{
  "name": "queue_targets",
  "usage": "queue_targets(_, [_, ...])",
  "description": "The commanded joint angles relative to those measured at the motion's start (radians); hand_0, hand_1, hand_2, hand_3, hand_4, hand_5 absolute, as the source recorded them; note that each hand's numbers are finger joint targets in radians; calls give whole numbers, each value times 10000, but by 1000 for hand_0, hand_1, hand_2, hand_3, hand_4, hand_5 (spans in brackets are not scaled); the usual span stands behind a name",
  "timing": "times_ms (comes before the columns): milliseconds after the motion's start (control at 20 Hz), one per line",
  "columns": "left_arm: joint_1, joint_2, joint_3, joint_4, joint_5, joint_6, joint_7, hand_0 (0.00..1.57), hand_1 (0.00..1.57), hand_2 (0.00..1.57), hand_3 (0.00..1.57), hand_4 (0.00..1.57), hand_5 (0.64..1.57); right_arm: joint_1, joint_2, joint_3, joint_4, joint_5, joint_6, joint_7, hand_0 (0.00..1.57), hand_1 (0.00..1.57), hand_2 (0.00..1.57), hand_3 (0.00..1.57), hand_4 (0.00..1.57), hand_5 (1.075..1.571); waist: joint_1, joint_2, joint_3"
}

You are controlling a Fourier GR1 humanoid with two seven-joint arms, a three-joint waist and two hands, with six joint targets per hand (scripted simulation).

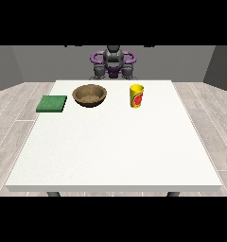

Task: Pick the cup and pour the ball into the bowl, then pick the bowl and place it on the pad

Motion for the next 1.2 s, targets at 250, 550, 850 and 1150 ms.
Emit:
queue_targets(250, [-1102, -434, -580, -2018, -427, 1477, 2629, 0, 0, 0, 0, 581, 1560, -297, -64, -270, -2711, -637, -583, 2550, 0, 0, 0, 0, 789, 1548, -168, 813, -48])
queue_targets(550, [-2314, -126, 41, -1008, -346, 1308, 691, 0, 0, 0, 0, 609, 1555, -1237, 222, -245, -2288, -242, -613, 971, 0, 0, 0, 0, 716, 1540, -284, 3120, -49])
queue_targets(850, [-2948, -120, 212, 277, -1066, 1500, -1470, 0, 0, 0, 0, 570, 1520, -1539, 109, -812, -1295, -845, 249, -1021, 0, 0, 0, 0, 702, 1545, -500, 4896, -45])
queue_targets(1150, [-2765, 308, 1165, 2520, -486, 644, -4378, 0, 0, 0, 0, 407, 1484, -1779, -222, -1320, -1310, -1040, 603, -1824, 0, 0, 0, 0, 678, 1547, -844, 6022, -53])
